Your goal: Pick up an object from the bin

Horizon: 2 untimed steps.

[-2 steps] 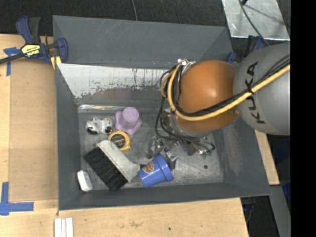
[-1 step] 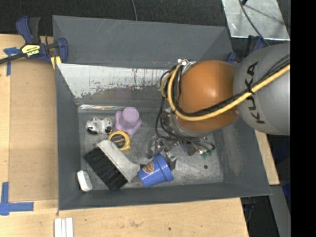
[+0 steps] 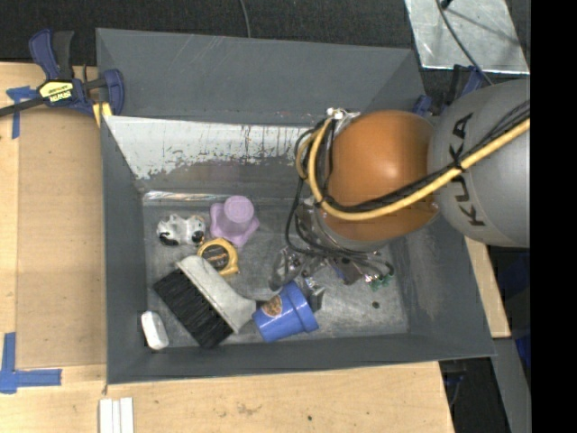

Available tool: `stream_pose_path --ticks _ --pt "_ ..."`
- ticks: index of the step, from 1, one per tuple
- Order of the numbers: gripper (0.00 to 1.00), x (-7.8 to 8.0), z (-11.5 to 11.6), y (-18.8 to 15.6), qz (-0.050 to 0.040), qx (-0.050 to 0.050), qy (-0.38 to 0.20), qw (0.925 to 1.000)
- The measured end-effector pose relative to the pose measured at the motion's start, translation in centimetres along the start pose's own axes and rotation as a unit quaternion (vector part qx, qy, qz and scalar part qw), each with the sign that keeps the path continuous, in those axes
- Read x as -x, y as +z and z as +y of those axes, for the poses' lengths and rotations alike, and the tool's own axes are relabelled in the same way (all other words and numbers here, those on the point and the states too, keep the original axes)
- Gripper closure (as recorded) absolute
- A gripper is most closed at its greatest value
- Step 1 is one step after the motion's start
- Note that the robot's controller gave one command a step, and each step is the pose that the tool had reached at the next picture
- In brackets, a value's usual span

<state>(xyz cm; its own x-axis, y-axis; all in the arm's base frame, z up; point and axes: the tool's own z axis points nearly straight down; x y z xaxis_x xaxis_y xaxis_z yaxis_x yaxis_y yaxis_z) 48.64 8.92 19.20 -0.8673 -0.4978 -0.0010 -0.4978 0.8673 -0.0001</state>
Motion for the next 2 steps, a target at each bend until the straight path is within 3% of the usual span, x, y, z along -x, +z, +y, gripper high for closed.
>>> stream_pose_path --ticks 2 --pt "1.00 0.81 -0.63 0.51 -0.0006 0.000 0.039 0.9992"
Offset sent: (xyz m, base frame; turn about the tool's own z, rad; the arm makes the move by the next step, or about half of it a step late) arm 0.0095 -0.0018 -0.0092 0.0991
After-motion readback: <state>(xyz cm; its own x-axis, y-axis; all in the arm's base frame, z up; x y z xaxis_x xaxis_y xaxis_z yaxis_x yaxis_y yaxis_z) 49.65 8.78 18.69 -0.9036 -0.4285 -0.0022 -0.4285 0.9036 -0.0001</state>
